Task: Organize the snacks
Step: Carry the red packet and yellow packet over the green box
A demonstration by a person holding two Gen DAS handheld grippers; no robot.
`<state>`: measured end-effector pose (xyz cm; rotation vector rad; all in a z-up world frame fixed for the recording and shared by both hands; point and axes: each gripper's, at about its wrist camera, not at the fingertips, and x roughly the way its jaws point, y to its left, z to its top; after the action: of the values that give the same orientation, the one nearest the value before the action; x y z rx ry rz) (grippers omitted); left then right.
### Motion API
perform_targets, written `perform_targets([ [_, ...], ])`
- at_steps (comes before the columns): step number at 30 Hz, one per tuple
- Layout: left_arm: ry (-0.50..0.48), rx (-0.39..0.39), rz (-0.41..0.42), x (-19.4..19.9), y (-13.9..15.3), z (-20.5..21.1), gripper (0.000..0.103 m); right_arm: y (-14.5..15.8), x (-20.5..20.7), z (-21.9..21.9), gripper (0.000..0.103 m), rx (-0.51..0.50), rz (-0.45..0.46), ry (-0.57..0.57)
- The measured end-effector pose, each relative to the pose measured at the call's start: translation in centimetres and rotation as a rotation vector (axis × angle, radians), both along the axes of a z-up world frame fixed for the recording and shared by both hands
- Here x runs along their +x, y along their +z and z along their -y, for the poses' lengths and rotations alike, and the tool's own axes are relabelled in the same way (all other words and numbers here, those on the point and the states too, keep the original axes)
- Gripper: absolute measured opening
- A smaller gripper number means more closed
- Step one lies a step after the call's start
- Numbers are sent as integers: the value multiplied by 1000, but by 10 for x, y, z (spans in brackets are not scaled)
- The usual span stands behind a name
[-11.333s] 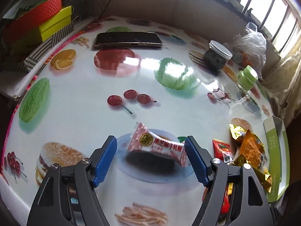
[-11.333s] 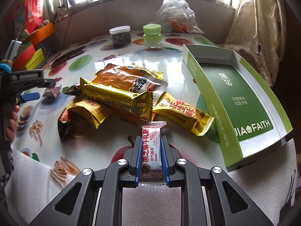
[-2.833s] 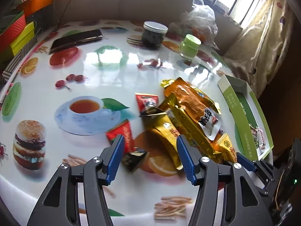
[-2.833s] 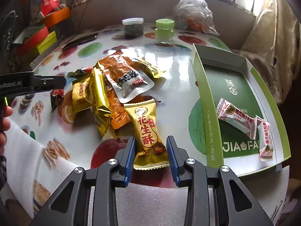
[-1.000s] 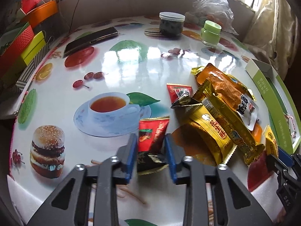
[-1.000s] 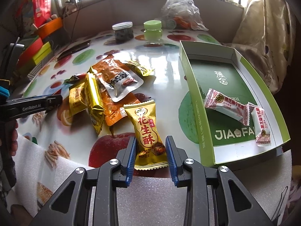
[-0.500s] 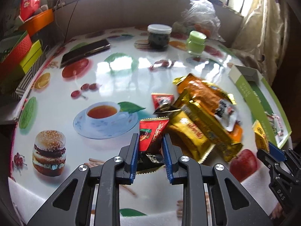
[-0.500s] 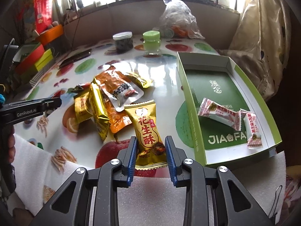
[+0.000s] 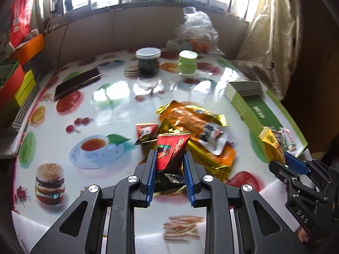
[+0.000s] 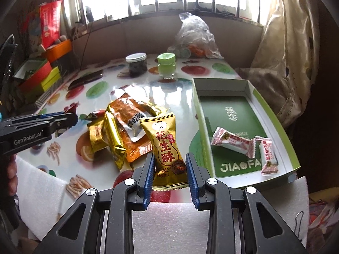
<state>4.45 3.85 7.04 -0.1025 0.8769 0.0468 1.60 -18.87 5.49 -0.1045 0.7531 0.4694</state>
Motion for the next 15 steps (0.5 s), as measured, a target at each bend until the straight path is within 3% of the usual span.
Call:
perform_targets([
  [15,-121,-29,32,17,16,49,26,12,6,32,28,8,23,-83],
])
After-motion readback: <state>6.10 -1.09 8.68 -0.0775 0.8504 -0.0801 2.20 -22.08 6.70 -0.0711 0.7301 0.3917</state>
